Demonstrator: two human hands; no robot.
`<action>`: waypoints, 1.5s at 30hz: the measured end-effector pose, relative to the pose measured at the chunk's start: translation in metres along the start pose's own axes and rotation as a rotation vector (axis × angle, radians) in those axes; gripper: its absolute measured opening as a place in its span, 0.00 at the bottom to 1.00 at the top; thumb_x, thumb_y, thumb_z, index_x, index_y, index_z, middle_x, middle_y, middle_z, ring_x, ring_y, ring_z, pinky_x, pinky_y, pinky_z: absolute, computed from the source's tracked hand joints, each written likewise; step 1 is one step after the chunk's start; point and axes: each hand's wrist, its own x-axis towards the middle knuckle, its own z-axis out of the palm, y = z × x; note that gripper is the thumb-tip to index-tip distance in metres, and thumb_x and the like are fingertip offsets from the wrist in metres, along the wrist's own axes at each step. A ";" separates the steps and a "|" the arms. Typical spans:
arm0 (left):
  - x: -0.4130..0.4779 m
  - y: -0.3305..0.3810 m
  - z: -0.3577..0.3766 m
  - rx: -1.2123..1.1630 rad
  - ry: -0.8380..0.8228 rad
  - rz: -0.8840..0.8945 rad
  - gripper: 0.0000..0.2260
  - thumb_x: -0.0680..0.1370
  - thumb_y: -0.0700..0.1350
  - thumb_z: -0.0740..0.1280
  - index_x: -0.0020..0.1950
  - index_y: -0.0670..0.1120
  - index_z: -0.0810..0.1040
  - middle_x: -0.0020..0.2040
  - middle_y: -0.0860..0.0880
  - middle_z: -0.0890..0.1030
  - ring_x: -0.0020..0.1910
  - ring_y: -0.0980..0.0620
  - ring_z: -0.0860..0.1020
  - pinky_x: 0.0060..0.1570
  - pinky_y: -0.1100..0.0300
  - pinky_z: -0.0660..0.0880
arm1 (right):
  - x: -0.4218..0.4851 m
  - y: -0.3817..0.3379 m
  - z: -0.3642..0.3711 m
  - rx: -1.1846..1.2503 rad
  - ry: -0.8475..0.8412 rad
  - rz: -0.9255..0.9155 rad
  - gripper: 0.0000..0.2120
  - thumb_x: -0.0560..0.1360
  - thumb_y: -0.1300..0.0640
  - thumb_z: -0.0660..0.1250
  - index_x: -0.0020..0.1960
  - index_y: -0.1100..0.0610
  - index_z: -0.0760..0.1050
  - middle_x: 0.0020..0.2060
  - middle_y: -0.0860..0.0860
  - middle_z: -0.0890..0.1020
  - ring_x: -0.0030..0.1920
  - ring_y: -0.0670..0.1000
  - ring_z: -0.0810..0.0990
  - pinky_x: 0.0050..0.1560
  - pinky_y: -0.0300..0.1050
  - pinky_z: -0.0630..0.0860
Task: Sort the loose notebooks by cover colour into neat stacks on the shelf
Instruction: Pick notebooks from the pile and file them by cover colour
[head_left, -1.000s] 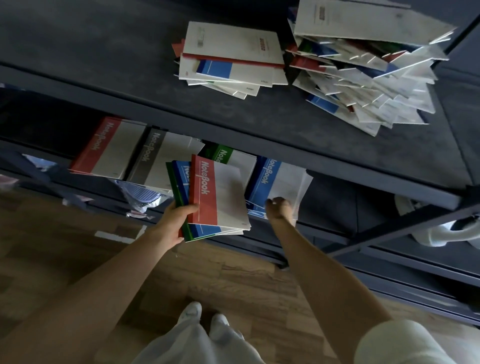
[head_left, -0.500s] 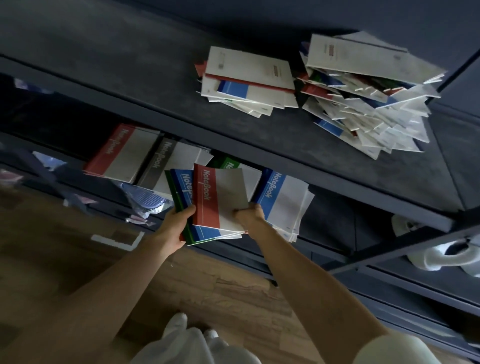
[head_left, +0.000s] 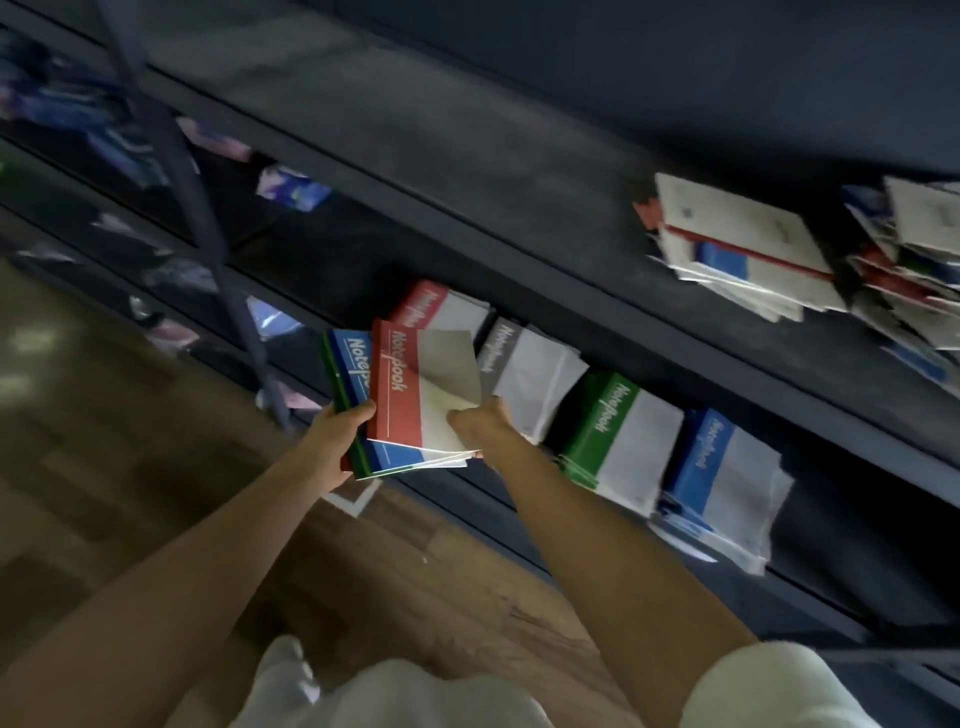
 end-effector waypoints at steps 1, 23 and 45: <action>0.007 0.010 -0.024 0.016 -0.010 -0.006 0.22 0.80 0.43 0.62 0.73 0.46 0.61 0.69 0.41 0.70 0.67 0.39 0.69 0.61 0.45 0.67 | 0.000 -0.011 0.020 -0.011 -0.018 0.004 0.24 0.74 0.58 0.66 0.68 0.62 0.66 0.63 0.57 0.74 0.61 0.58 0.75 0.57 0.47 0.74; 0.095 0.100 -0.134 0.201 -0.290 -0.057 0.19 0.79 0.39 0.63 0.69 0.46 0.67 0.63 0.42 0.75 0.58 0.44 0.75 0.54 0.48 0.70 | -0.023 -0.082 0.125 0.268 0.100 0.182 0.18 0.74 0.69 0.64 0.63 0.61 0.69 0.50 0.56 0.75 0.47 0.55 0.77 0.48 0.51 0.80; 0.156 0.167 -0.189 0.189 -0.221 -0.112 0.17 0.77 0.35 0.64 0.64 0.46 0.68 0.54 0.43 0.75 0.52 0.44 0.74 0.50 0.49 0.71 | 0.037 -0.108 0.125 0.123 0.663 0.384 0.16 0.77 0.67 0.57 0.64 0.68 0.69 0.60 0.64 0.76 0.61 0.62 0.75 0.57 0.50 0.73</action>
